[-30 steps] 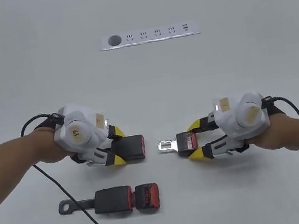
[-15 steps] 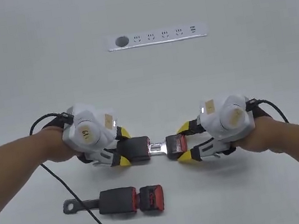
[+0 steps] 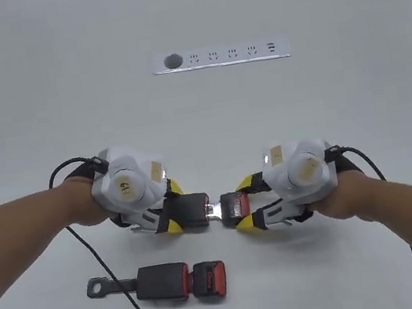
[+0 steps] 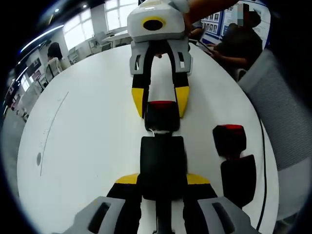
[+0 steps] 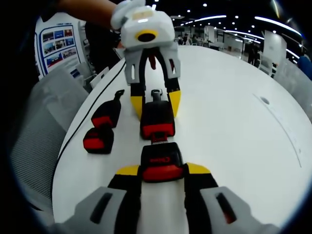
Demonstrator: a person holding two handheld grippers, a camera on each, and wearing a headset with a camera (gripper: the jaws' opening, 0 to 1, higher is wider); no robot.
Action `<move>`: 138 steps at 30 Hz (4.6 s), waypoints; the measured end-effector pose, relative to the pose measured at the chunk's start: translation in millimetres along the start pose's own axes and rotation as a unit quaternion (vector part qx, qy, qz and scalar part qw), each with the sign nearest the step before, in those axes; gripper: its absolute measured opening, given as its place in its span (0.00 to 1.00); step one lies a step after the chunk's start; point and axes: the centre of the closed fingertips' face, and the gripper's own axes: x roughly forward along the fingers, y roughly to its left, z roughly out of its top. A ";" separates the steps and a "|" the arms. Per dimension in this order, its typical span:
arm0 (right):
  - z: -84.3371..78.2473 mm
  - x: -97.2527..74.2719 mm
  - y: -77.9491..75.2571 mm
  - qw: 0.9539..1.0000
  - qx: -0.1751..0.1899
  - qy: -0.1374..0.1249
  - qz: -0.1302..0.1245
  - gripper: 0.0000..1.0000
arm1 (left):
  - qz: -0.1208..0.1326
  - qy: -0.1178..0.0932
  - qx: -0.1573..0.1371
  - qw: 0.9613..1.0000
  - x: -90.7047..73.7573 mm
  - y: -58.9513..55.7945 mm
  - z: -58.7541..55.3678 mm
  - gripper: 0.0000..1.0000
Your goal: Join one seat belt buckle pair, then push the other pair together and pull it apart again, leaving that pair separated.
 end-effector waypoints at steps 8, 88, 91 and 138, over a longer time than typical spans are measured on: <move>6.1 6.0 1.6 1.000 0.010 0.011 -0.010 0.33 | 0.002 0.003 -0.007 1.000 -0.1 0.6 -0.4 0.33; -17.6 -12.0 2.3 0.995 -0.020 0.094 -0.012 0.34 | 0.011 0.004 -0.025 1.000 -0.5 -0.5 -0.2 0.34; -20.4 -13.9 2.7 0.995 -0.018 0.094 -0.012 0.34 | 0.012 0.003 -0.027 1.000 -0.3 0.0 -0.3 0.34; -77.4 -67.2 5.0 0.994 0.009 0.100 -0.036 0.34 | 0.013 0.006 -0.024 1.000 -0.4 -0.6 -0.3 0.34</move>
